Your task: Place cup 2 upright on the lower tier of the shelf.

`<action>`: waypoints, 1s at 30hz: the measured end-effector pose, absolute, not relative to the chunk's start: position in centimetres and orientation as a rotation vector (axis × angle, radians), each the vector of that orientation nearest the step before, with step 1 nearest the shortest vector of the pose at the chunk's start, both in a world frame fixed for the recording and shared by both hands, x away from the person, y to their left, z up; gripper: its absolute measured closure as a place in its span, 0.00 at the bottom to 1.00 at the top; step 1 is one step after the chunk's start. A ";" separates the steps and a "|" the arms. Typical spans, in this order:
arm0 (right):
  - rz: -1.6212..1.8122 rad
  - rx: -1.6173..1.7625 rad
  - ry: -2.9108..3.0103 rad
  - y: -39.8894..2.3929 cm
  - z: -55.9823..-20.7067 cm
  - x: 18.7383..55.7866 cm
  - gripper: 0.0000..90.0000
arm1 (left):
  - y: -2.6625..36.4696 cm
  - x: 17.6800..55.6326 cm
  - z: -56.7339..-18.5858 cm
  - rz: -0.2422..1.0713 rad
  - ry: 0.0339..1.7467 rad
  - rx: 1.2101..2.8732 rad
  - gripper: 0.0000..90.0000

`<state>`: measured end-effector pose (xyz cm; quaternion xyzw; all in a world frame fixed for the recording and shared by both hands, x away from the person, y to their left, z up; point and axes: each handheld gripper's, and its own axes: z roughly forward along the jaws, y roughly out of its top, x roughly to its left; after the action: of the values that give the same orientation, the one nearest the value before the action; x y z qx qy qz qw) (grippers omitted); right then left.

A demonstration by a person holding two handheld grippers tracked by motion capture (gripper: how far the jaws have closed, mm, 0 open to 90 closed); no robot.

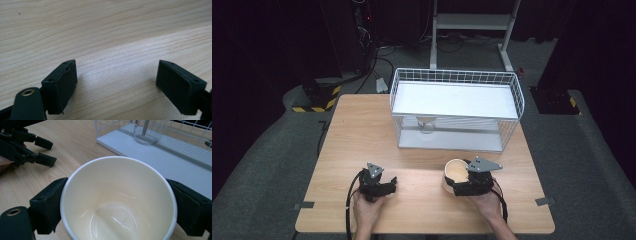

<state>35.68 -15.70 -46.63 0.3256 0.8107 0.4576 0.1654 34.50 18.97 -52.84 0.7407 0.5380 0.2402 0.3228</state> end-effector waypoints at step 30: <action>1.263 1.033 2.267 -17.4 -45.7 38.1 0.11 | 19.0 34.5 -52.8 0.632 1.411 1.947 0.20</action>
<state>38.06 -17.44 -45.68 0.3644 0.7992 0.4455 0.1732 34.48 18.96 -52.83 0.7414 0.5374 0.2408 0.3218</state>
